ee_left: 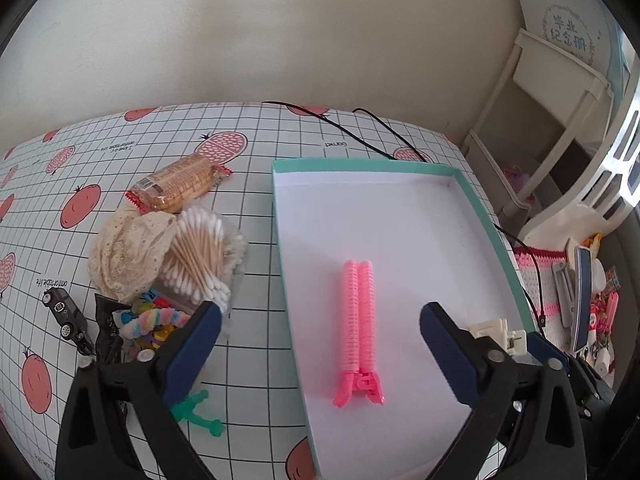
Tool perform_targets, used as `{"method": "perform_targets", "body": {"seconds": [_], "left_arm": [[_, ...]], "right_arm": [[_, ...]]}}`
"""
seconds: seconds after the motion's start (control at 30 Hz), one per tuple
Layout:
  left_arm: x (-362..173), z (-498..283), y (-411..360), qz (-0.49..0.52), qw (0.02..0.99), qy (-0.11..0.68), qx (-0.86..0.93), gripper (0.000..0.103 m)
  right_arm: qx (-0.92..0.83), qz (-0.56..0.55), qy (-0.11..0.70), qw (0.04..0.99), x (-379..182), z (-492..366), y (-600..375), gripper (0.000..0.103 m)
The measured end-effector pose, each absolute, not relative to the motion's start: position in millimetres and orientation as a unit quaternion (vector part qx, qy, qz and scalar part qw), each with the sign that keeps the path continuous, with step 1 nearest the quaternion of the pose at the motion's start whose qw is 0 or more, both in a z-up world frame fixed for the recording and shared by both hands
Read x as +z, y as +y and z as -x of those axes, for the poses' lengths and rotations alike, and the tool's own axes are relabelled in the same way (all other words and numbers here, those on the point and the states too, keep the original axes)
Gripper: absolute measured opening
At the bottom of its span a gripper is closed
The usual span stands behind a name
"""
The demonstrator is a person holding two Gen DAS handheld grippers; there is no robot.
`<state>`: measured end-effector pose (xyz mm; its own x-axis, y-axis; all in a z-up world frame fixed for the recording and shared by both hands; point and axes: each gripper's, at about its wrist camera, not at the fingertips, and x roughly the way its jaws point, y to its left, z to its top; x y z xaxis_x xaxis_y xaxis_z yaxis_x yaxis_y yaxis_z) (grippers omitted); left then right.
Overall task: Organize objects
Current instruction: 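Move both open tools back from the tray to the pile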
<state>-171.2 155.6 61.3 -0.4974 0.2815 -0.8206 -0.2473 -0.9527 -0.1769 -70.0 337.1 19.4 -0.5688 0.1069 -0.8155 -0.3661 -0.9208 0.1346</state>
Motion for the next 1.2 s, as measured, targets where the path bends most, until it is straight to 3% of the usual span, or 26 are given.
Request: {"method": "perform_targets", "body": {"seconds": [0.1,0.13,0.53,0.87,1.2], "left_arm": [[64,171,149,0.470,0.145,-0.023,0.870,0.103],[65,171,147,0.468,0.144,-0.025,0.871,0.103],[88,178,102,0.445,0.114,-0.040,0.887,0.103],[117,182,12,0.411,0.072,-0.068,0.906,0.103],[104,188,-80,0.435,0.011,-0.120,0.892,0.103]], "right_arm": [[0.875,0.440,0.148,0.135,20,70,337,0.096],[0.875,0.439,0.148,0.137,20,70,336,0.103],[0.894,0.408,0.127,0.135,39,71,311,0.103],[0.907,0.403,0.099,0.069,55,96,224,0.103],[0.903,0.423,0.075,-0.003,44,116,134,0.103]]}}
